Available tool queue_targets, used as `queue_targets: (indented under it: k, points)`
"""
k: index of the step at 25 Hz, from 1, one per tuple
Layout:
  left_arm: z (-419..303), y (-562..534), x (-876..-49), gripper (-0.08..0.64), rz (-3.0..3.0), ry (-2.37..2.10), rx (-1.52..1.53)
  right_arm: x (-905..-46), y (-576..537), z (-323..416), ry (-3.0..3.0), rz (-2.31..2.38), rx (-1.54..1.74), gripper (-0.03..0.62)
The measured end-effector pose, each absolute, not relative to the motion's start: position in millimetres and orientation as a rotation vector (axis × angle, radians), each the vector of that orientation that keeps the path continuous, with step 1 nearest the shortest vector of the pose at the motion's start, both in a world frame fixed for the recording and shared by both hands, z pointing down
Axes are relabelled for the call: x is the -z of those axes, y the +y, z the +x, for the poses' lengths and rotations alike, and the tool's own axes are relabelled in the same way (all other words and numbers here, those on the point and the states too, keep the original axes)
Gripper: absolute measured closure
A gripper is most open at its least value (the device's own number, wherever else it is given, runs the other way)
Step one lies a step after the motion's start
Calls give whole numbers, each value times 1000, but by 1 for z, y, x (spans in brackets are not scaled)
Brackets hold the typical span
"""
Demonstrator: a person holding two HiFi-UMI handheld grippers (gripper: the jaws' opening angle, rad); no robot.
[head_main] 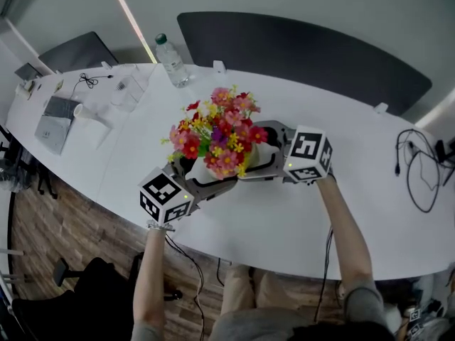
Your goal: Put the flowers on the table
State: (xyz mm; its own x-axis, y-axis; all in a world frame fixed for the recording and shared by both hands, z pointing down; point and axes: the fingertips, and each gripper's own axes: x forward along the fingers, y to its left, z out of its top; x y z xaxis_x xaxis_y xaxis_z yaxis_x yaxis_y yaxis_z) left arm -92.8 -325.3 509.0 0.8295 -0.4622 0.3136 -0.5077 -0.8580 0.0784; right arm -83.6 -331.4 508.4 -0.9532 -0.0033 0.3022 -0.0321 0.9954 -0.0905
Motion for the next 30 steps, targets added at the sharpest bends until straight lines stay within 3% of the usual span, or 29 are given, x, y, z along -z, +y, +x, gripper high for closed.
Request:
queue_targets:
  k: [30]
  points:
    - [-98, -328, -573, 104, 2765, -803, -568, -573, -336, -85, -2712, 83, -159, 141]
